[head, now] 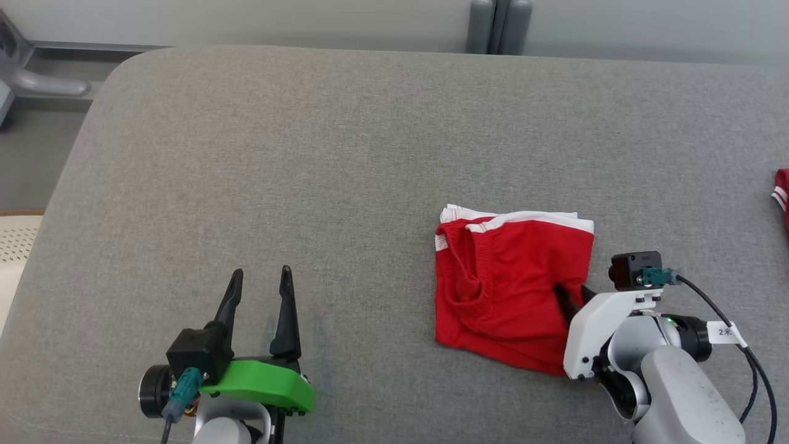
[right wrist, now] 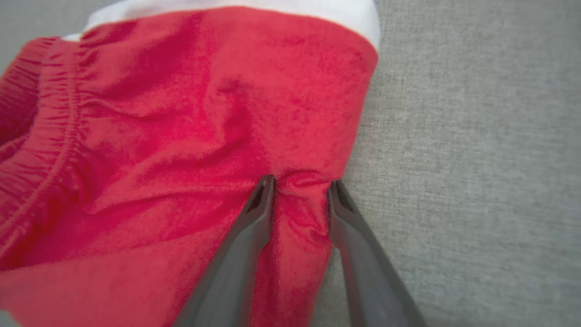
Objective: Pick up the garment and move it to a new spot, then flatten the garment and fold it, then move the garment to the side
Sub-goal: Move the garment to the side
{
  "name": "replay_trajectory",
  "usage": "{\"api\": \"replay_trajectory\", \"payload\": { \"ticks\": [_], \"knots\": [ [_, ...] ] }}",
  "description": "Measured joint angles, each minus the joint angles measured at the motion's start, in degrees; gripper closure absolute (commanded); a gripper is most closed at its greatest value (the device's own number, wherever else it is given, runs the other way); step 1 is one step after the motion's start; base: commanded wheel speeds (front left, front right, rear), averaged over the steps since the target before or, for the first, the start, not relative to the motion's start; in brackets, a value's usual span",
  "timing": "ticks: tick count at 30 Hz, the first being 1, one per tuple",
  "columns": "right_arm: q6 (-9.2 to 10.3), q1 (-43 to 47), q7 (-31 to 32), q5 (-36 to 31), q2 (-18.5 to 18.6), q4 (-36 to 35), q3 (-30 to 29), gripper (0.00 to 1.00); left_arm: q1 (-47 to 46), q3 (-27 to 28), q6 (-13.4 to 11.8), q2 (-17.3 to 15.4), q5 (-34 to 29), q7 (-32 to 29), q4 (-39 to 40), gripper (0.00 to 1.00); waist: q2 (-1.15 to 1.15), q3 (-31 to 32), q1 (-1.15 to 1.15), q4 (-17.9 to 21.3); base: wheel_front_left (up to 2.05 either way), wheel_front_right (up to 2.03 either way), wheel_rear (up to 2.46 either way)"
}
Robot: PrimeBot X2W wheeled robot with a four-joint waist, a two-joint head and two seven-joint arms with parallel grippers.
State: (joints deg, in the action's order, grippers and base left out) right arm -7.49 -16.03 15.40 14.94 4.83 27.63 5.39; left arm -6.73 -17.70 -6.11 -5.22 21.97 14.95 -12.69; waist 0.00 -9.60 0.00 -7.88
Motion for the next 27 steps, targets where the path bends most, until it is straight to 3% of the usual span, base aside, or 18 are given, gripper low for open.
{"api": "replay_trajectory", "payload": {
  "ticks": [11,19,27],
  "knots": [
    [-0.05,-1.5,-3.6,-0.6,3.6,-1.7,0.9,1.00,0.0,-1.9,0.3,0.3,-0.1,-0.2,0.7,0.00,0.00,0.0,0.00,6.6,0.00,0.00,0.00],
    [-0.05,-2.3,-2.8,-1.5,7.3,-7.0,-1.2,1.00,-2.3,-3.1,0.5,-0.2,-1.0,-0.9,2.0,0.00,0.00,-1.2,0.00,15.0,0.00,0.00,0.00],
    [-0.05,-2.8,-2.2,-1.5,7.7,-10.1,-2.2,1.00,-4.3,-4.6,0.8,-0.7,-1.7,-2.2,3.1,0.00,0.00,-3.7,0.00,22.9,0.00,0.00,0.00]
  ]
}}
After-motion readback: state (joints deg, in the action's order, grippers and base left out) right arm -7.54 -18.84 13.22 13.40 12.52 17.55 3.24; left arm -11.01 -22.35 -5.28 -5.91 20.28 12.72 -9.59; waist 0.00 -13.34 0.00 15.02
